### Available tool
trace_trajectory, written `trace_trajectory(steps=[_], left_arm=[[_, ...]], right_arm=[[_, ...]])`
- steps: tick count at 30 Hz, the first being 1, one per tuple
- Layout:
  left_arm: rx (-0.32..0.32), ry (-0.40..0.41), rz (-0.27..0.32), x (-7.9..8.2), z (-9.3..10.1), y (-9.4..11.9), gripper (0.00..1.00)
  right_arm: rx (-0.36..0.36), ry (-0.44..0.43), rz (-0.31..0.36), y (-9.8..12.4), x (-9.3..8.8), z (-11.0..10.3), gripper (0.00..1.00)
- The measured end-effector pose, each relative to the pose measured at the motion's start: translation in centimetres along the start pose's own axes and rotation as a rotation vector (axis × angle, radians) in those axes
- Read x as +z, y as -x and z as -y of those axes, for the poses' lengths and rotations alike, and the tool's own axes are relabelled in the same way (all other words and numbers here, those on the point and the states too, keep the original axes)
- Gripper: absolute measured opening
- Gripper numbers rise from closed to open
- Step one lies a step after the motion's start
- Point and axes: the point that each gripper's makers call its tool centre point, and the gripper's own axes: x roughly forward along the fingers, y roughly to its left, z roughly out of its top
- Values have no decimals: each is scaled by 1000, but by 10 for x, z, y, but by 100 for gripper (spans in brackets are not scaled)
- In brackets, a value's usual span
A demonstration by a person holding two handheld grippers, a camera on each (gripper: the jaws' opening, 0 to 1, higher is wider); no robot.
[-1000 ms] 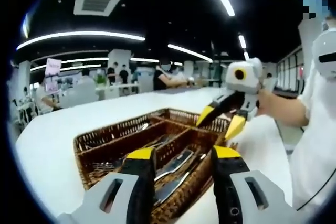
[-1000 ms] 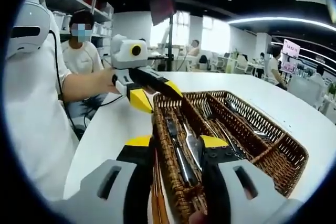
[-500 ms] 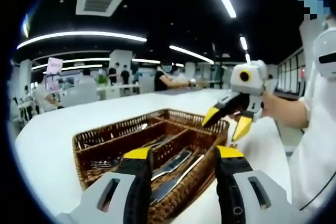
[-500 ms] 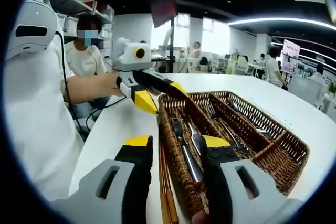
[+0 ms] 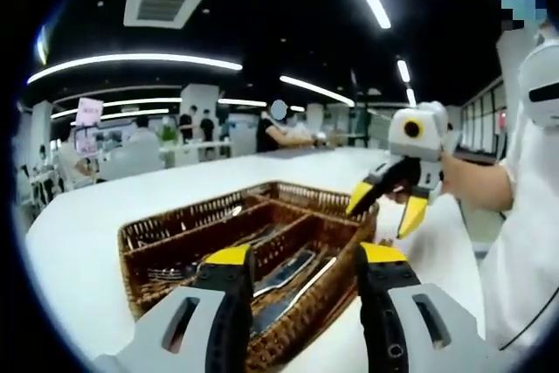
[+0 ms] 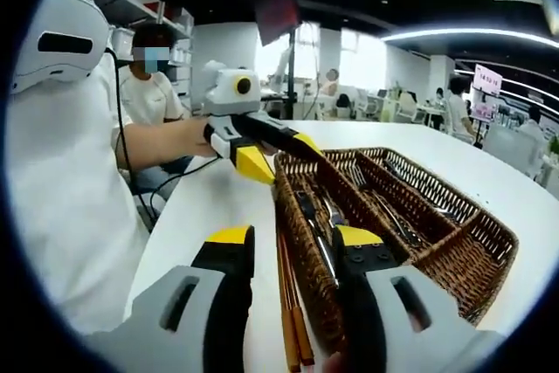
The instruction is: Arrange the knives, forks, and spoons in their matching storage slots by inserting each utensil handle-first until every utensil is classified and aligned in the correct compartment
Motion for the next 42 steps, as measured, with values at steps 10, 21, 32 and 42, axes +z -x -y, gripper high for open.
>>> trace_trajectory(steps=[10,21,32,42], left_arm=[[2,9,9,2,3,1,46],[0,4,10,3,5,3,46],[-11,4,25,6,7,4,46],[-14,5,20,2,7,4,46]], right_arm=[[15,14,-29,7,-8,-8,34],[30,40,-104,16,-23,-15,28],[26,20,-159,21,-36,-16,24],[17,1,-233,22,-50,-15,17]])
